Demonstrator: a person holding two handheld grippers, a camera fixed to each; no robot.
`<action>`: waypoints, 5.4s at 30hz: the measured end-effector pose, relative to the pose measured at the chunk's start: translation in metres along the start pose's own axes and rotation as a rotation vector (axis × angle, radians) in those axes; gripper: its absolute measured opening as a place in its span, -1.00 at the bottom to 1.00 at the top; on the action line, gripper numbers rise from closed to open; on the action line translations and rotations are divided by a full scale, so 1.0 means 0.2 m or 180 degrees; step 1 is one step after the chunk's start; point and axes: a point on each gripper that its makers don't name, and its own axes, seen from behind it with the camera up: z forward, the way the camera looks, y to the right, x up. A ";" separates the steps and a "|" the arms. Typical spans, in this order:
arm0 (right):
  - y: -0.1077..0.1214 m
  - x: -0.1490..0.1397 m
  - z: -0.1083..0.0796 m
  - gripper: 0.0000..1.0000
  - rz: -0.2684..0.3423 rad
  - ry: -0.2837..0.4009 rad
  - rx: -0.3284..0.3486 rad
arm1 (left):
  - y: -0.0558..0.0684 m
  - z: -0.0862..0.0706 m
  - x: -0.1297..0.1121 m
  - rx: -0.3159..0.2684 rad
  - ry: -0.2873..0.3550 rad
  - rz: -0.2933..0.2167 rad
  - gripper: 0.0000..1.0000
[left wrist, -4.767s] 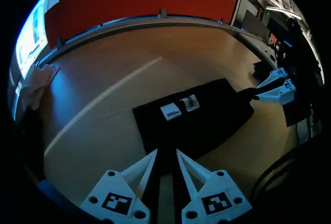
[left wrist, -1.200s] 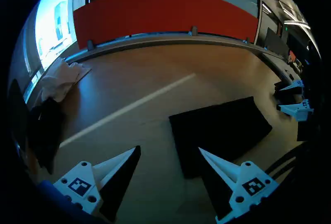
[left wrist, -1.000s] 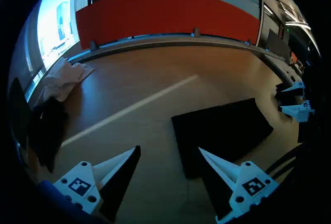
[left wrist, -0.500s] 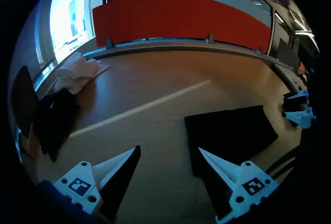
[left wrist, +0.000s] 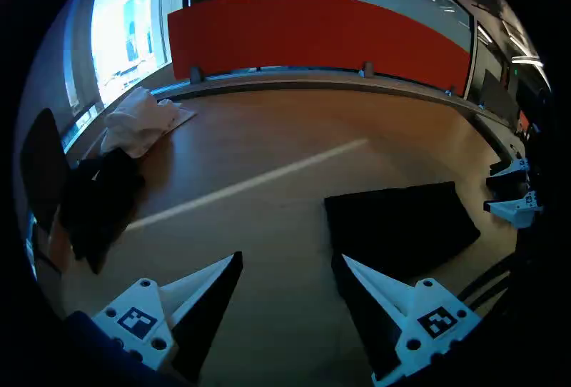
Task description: Fold towel
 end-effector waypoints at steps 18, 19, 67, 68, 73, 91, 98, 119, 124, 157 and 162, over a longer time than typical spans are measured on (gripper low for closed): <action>-0.07 -0.24 0.04 0.95 -0.0331 -0.0323 0.0291 | -0.10 -0.08 -0.11 0.0100 -0.0042 -0.0087 0.85; -0.07 -0.25 0.04 0.95 -0.0341 -0.0338 0.0297 | -0.11 -0.08 -0.12 0.0107 -0.0047 -0.0091 0.85; -0.11 -0.31 0.06 -0.89 -0.0550 -0.0477 0.0535 | -0.27 -0.16 -0.21 0.0231 -0.0115 -0.0115 0.84; -0.11 -0.30 0.06 -0.89 -0.0555 -0.0467 0.0530 | -0.27 -0.16 -0.21 0.0231 -0.0115 -0.0114 0.85; -0.11 -0.23 0.03 -0.89 -0.0573 -0.0384 0.0501 | -0.28 -0.17 -0.21 0.0232 -0.0113 -0.0111 0.85; -0.06 0.07 -0.13 -0.89 -0.0683 -0.0043 0.0368 | -0.29 -0.17 -0.19 0.0228 -0.0096 -0.0112 0.85; -0.06 0.14 -0.14 -0.89 -0.0732 0.0008 0.0367 | -0.28 -0.17 -0.19 0.0220 -0.0094 -0.0104 0.85; -0.32 0.48 -0.06 -0.89 -0.0941 0.0277 0.0663 | -0.25 -0.18 -0.16 0.0172 -0.0047 -0.0136 0.84; -0.39 0.52 -0.03 -0.89 -0.0963 0.0287 0.0746 | -0.24 -0.18 -0.16 0.0148 -0.0039 -0.0149 0.85; -1.01 0.35 0.36 -0.89 -0.1111 -0.0170 0.1463 | -0.28 -0.25 -0.17 0.0124 0.0051 -0.0267 0.84; -1.01 0.32 0.36 -0.77 -0.1112 -0.0215 0.1473 | -0.29 -0.25 -0.18 0.0129 0.0051 -0.0279 0.84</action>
